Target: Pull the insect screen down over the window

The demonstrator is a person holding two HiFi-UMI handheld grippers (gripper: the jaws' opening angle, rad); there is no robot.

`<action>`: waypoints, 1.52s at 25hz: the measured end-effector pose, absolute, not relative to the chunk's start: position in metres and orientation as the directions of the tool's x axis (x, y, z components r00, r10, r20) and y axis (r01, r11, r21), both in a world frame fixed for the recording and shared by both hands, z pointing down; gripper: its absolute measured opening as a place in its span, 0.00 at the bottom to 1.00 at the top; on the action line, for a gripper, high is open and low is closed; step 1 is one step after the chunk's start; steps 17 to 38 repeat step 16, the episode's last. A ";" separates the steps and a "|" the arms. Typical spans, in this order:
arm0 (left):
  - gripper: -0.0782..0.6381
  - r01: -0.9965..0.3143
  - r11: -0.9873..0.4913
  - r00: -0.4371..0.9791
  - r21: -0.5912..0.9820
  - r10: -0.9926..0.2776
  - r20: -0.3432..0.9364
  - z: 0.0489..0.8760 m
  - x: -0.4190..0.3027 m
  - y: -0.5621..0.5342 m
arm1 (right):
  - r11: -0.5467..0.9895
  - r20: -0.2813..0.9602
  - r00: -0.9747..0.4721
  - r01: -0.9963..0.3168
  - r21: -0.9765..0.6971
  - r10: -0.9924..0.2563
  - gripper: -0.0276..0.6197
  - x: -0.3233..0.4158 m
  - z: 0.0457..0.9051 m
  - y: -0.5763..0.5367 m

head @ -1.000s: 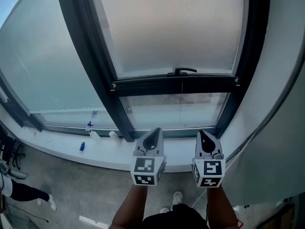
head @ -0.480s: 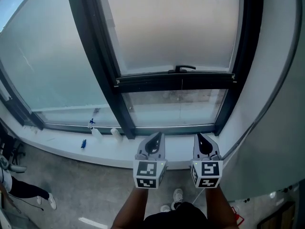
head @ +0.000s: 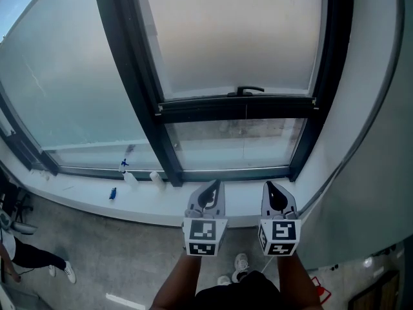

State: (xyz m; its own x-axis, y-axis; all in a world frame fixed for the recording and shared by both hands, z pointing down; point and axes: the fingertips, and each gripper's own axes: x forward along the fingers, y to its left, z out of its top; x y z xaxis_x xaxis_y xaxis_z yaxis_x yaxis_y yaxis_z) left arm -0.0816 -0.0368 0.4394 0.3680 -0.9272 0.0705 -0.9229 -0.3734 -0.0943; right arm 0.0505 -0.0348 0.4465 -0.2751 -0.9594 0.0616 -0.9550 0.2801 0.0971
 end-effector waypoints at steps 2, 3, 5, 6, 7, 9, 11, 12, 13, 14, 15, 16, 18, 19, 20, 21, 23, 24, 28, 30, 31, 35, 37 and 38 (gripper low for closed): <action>0.11 -0.924 -0.371 0.365 -0.093 -0.928 0.071 0.439 -0.084 -0.038 | 0.284 0.056 -0.280 -0.954 0.096 -0.958 0.05 0.048 0.444 -0.036; 0.11 -0.925 -0.368 0.362 -0.093 -0.929 0.069 0.438 -0.085 -0.039 | 0.286 0.054 -0.282 -0.953 0.096 -0.958 0.05 0.046 0.444 -0.036; 0.11 -0.927 -0.364 0.359 -0.096 -0.931 0.064 0.435 -0.088 -0.041 | 0.289 0.052 -0.285 -0.952 0.097 -0.957 0.05 0.043 0.443 -0.037; 0.11 -0.927 -0.363 0.358 -0.097 -0.931 0.062 0.434 -0.089 -0.041 | 0.289 0.051 -0.285 -0.952 0.099 -0.957 0.05 0.042 0.442 -0.038; 0.11 -0.927 -0.363 0.358 -0.099 -0.932 0.061 0.433 -0.090 -0.042 | 0.288 0.050 -0.284 -0.952 0.102 -0.957 0.05 0.040 0.442 -0.039; 0.11 -0.926 -0.363 0.358 -0.101 -0.932 0.062 0.432 -0.093 -0.042 | 0.288 0.047 -0.285 -0.952 0.108 -0.957 0.05 0.036 0.442 -0.040; 0.11 -0.926 -0.365 0.360 -0.097 -0.931 0.064 0.434 -0.094 -0.042 | 0.291 0.047 -0.288 -0.950 0.111 -0.957 0.05 0.034 0.442 -0.040; 0.11 -0.926 -0.365 0.360 -0.096 -0.931 0.066 0.435 -0.094 -0.042 | 0.293 0.047 -0.290 -0.949 0.112 -0.956 0.05 0.032 0.443 -0.040; 0.11 -0.926 -0.364 0.359 -0.095 -0.931 0.067 0.436 -0.095 -0.041 | 0.296 0.047 -0.292 -0.949 0.114 -0.955 0.05 0.031 0.443 -0.039; 0.11 -0.927 -0.364 0.359 -0.095 -0.931 0.068 0.437 -0.096 -0.040 | 0.297 0.047 -0.294 -0.948 0.116 -0.955 0.05 0.029 0.443 -0.039; 0.11 -0.927 -0.364 0.359 -0.094 -0.931 0.069 0.438 -0.096 -0.040 | 0.299 0.047 -0.296 -0.947 0.119 -0.954 0.05 0.028 0.443 -0.038; 0.11 -0.926 -0.365 0.360 -0.092 -0.931 0.069 0.438 -0.097 -0.039 | 0.301 0.047 -0.297 -0.946 0.122 -0.954 0.05 0.026 0.444 -0.037; 0.11 -0.926 -0.365 0.360 -0.092 -0.931 0.069 0.438 -0.097 -0.039 | 0.301 0.047 -0.297 -0.946 0.122 -0.954 0.05 0.026 0.444 -0.037; 0.11 -0.926 -0.365 0.360 -0.092 -0.931 0.069 0.438 -0.097 -0.039 | 0.301 0.047 -0.297 -0.946 0.122 -0.954 0.05 0.026 0.444 -0.037; 0.11 -0.926 -0.365 0.360 -0.092 -0.931 0.069 0.438 -0.097 -0.039 | 0.301 0.047 -0.297 -0.946 0.122 -0.954 0.05 0.026 0.444 -0.037; 0.11 -0.926 -0.365 0.360 -0.092 -0.931 0.069 0.438 -0.097 -0.039 | 0.301 0.047 -0.297 -0.946 0.122 -0.954 0.05 0.026 0.444 -0.037; 0.11 -0.926 -0.365 0.360 -0.092 -0.931 0.069 0.438 -0.097 -0.039 | 0.301 0.047 -0.297 -0.946 0.122 -0.954 0.05 0.026 0.444 -0.037; 0.11 -0.926 -0.365 0.360 -0.092 -0.931 0.069 0.438 -0.097 -0.039 | 0.301 0.047 -0.297 -0.946 0.122 -0.954 0.05 0.026 0.444 -0.037; 0.11 -0.926 -0.365 0.360 -0.092 -0.931 0.069 0.438 -0.097 -0.039 | 0.301 0.047 -0.297 -0.946 0.122 -0.954 0.05 0.026 0.444 -0.037; 0.11 -0.926 -0.365 0.360 -0.092 -0.931 0.069 0.438 -0.097 -0.039 | 0.301 0.047 -0.297 -0.946 0.122 -0.954 0.05 0.026 0.444 -0.037; 0.11 -0.926 -0.365 0.360 -0.092 -0.931 0.069 0.438 -0.097 -0.039 | 0.301 0.047 -0.297 -0.946 0.122 -0.954 0.05 0.026 0.444 -0.037; 0.11 -0.926 -0.365 0.360 -0.092 -0.931 0.069 0.438 -0.097 -0.039 | 0.301 0.047 -0.297 -0.946 0.122 -0.954 0.05 0.026 0.444 -0.037; 0.11 -0.926 -0.365 0.360 -0.092 -0.931 0.069 0.438 -0.097 -0.039 | 0.301 0.047 -0.297 -0.946 0.122 -0.954 0.05 0.026 0.444 -0.037; 0.11 -0.926 -0.365 0.360 -0.092 -0.931 0.069 0.438 -0.097 -0.039 | 0.301 0.047 -0.297 -0.946 0.122 -0.954 0.05 0.026 0.444 -0.037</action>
